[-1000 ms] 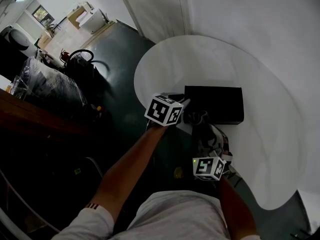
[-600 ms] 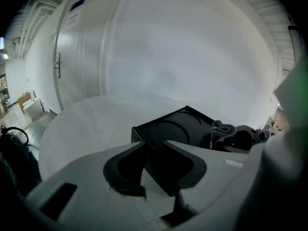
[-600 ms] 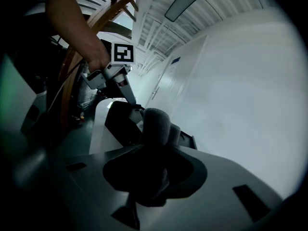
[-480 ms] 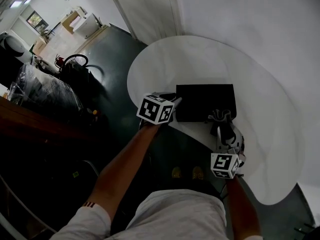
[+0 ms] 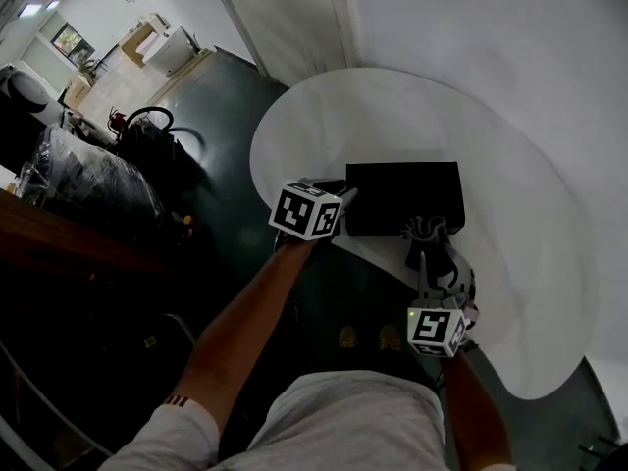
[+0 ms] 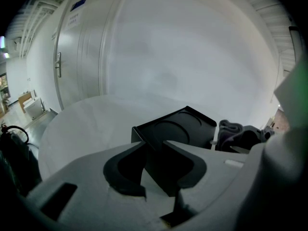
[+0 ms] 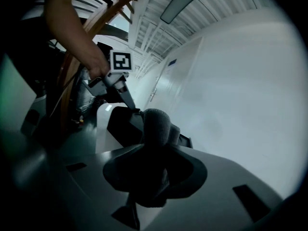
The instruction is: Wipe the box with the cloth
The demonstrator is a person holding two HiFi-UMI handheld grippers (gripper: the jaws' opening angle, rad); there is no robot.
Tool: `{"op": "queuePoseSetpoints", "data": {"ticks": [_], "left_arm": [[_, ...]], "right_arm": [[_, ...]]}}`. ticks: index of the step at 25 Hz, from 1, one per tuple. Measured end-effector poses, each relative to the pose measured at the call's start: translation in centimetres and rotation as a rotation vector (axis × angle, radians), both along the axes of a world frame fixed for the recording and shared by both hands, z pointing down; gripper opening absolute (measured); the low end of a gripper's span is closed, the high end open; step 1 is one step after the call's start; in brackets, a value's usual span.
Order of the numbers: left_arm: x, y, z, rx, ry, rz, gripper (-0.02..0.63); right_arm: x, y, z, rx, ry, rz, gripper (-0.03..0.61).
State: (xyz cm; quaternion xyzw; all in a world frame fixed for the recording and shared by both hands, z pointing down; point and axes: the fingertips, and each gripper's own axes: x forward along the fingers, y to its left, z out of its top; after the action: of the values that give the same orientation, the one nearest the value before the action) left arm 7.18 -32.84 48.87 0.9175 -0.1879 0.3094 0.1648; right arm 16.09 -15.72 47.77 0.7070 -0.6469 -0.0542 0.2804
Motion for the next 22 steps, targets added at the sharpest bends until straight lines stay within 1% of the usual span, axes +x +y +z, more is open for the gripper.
{"op": "queuePoseSetpoints", "data": {"ticks": [3,6,8,10,17,22], "left_arm": [[0.1,-0.1,-0.1,-0.003,0.001,0.000,0.110],[0.0,-0.1,0.0,-0.005,-0.001,0.000,0.110],[0.1,0.0,0.1,-0.007,-0.002,0.000,0.110],[0.2,0.1,0.1,-0.007,-0.001,0.000,0.110],[0.1,0.0,0.1,-0.006,-0.003,-0.001,0.110],[0.2,-0.1,0.1,-0.007,-0.003,-0.001,0.110]], "right_arm": [[-4.5,-1.4,-0.5,-0.002,0.042,-0.135,0.104],[-9.0,-2.6,0.0,-0.025,0.088,-0.277,0.104],[-11.1,-3.2,0.8,-0.050,0.130,-0.357,0.104],[-12.2,-3.8,1.8,-0.076,0.160,-0.403,0.104],[-11.3,-4.8,2.9,-0.117,0.195,-0.407,0.104],[-9.2,-4.2,3.1,-0.123,0.201,-0.371,0.104]]}}
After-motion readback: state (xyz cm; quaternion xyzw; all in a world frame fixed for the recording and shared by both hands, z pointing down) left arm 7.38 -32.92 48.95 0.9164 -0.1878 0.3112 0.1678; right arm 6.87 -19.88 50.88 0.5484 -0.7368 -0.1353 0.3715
